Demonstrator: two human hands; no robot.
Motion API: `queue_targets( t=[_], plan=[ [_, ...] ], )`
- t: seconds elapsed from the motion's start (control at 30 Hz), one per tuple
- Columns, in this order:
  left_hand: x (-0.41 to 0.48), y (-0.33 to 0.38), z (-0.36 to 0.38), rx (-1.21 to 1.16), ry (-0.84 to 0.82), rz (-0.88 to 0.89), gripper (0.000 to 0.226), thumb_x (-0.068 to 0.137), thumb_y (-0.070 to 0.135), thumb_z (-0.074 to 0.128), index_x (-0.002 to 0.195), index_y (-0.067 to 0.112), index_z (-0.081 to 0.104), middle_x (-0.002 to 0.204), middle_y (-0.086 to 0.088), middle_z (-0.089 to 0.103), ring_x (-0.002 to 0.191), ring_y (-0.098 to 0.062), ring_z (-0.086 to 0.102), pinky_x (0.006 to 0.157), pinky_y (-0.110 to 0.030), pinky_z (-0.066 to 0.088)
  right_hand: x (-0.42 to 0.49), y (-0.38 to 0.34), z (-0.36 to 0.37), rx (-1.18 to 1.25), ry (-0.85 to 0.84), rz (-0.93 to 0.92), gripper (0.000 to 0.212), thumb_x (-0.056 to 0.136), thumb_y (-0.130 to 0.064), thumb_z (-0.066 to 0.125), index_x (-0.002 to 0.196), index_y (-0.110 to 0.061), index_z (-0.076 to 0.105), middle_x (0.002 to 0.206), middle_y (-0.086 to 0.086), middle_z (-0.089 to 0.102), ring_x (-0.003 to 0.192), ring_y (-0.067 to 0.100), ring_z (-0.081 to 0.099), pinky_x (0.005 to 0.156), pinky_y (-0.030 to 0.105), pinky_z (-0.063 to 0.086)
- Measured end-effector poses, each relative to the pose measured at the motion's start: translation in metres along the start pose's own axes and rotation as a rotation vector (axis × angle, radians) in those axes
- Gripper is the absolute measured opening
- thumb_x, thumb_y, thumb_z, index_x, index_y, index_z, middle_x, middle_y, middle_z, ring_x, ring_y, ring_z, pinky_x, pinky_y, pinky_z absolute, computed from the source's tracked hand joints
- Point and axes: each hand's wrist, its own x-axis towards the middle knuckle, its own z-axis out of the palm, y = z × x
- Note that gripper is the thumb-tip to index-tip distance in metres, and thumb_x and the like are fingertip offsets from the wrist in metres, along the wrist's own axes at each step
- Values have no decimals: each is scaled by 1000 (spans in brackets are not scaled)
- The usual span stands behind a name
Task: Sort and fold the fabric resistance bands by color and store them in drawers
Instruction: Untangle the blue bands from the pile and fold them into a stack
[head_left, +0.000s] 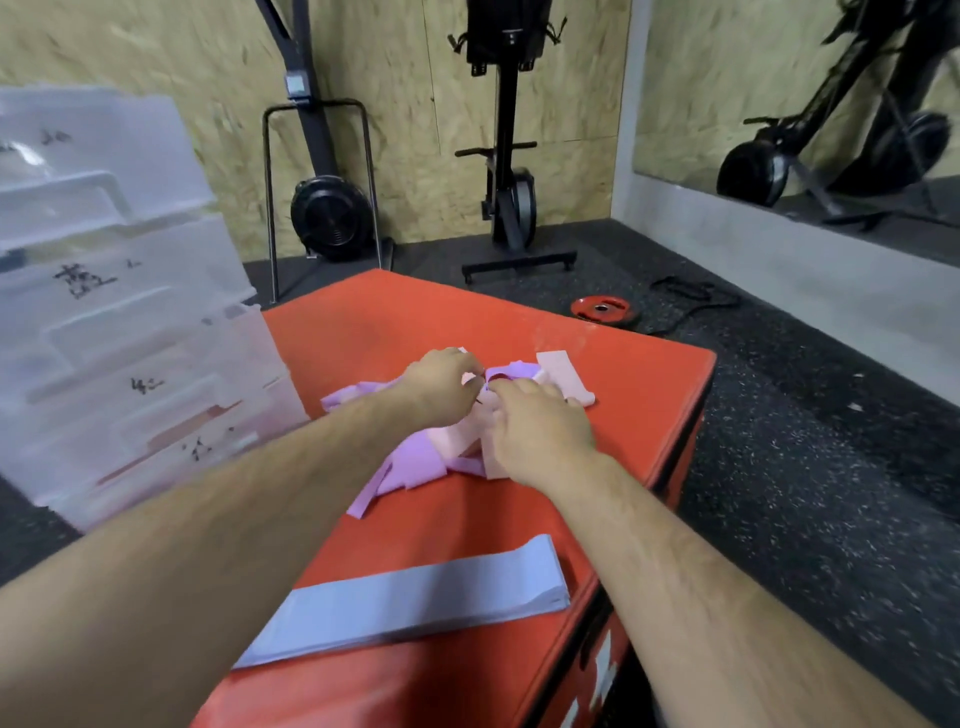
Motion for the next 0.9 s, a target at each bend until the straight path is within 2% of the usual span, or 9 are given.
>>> queue_targets(
  t=[0.1, 0.2, 0.27, 0.33, 0.47, 0.53, 0.67, 0.8, 0.9],
  plan=[
    [39, 5, 8, 43, -94, -33, 34, 94, 11, 48, 123, 18, 64, 128, -6, 61, 118, -29, 57, 95, -35, 48, 9, 0, 6, 37, -33, 60, 51, 98, -25, 42, 149, -27, 37, 147, 1, 45, 143, 33, 30, 110, 44, 28],
    [63, 9, 14, 161, -256, -37, 40, 90, 7, 55, 128, 14, 62, 131, -8, 61, 117, -28, 57, 85, -29, 46, 14, -3, 8, 60, -73, 91, 54, 96, -29, 46, 149, -24, 36, 149, 2, 44, 143, 30, 30, 114, 45, 26],
    [72, 5, 20, 282, -364, -26, 42, 89, 9, 58, 130, 18, 61, 131, -6, 61, 117, -27, 58, 92, -31, 49, 16, -6, 8, 61, -90, 102, 55, 94, -31, 50, 147, -23, 38, 149, 3, 44, 143, 30, 30, 117, 48, 24],
    [77, 0, 28, 334, -371, -32, 41, 90, 12, 58, 130, 22, 60, 132, -4, 59, 118, -24, 57, 99, -34, 48, 17, -8, 9, 66, -95, 111, 54, 93, -32, 52, 145, -23, 40, 148, 3, 45, 143, 30, 31, 118, 50, 22],
    [76, -5, 32, 323, -286, -58, 36, 90, 12, 57, 126, 13, 60, 127, -8, 60, 114, -29, 59, 93, -37, 49, 15, -11, 10, 87, -104, 122, 55, 90, -34, 57, 142, -20, 42, 148, 4, 44, 142, 29, 31, 116, 45, 25],
    [75, -10, 28, 299, -257, -70, 27, 89, 18, 62, 114, 11, 68, 115, -10, 68, 101, -30, 64, 82, -38, 53, 13, -11, 9, 78, -83, 127, 46, 93, -33, 53, 136, -20, 45, 145, 4, 46, 140, 29, 34, 113, 45, 28],
    [70, -22, 5, 187, -133, -92, 11, 85, 17, 65, 91, 13, 72, 89, -6, 73, 73, -26, 62, 60, -28, 48, 12, -10, 2, 45, -27, 132, 41, 97, -30, 45, 136, -20, 46, 141, 5, 49, 134, 31, 39, 106, 44, 31],
    [67, -39, -38, 59, 101, -76, 6, 84, 19, 65, 90, 17, 65, 92, -2, 63, 85, -25, 56, 69, -30, 44, 8, -10, -13, 31, 8, 132, 44, 96, -31, 47, 139, -20, 45, 141, 7, 49, 131, 33, 42, 105, 44, 33],
    [65, -45, -72, -67, 222, -67, 10, 87, 24, 65, 86, 17, 58, 87, 0, 61, 84, -24, 56, 68, -30, 41, 6, -13, -23, 38, 65, 115, 40, 95, -32, 47, 134, -20, 48, 136, 6, 52, 128, 32, 45, 103, 43, 35]
  ],
)
